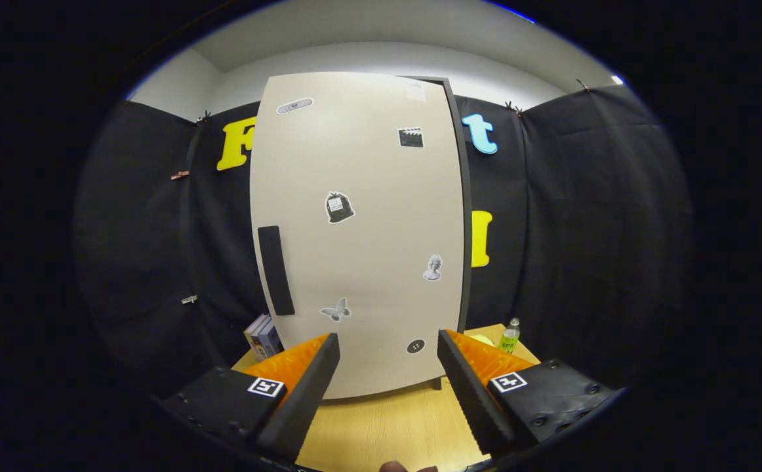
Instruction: Open the shoe cabinet door, grab the shoes and put them into the shoe cabinet, then close the shoe cabinet door.
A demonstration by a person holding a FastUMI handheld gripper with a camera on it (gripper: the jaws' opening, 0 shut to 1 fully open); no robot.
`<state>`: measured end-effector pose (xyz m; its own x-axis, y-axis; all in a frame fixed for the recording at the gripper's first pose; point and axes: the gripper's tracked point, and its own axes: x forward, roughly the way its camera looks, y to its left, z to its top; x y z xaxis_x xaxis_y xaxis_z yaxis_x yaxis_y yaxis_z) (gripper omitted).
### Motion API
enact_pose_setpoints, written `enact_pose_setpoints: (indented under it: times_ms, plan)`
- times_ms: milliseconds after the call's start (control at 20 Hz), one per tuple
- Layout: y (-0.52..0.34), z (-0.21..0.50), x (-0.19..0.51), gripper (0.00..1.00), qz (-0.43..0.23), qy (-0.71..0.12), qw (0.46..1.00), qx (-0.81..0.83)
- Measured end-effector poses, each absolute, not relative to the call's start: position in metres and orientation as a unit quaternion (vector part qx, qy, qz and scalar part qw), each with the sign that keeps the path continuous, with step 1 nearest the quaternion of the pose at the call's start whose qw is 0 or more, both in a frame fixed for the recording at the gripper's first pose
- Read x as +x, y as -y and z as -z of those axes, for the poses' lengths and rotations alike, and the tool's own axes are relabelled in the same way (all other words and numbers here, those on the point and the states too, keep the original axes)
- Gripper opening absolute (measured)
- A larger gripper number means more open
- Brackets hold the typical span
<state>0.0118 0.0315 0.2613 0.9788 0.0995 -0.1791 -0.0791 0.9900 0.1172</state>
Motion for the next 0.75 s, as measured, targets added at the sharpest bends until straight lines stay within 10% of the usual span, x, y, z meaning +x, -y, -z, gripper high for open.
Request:
enact_pose_setpoints:
  times_ms: [750]
  plan:
    - [-0.014,-0.27,-0.001,0.98,-0.04,-0.081,0.995,0.045]
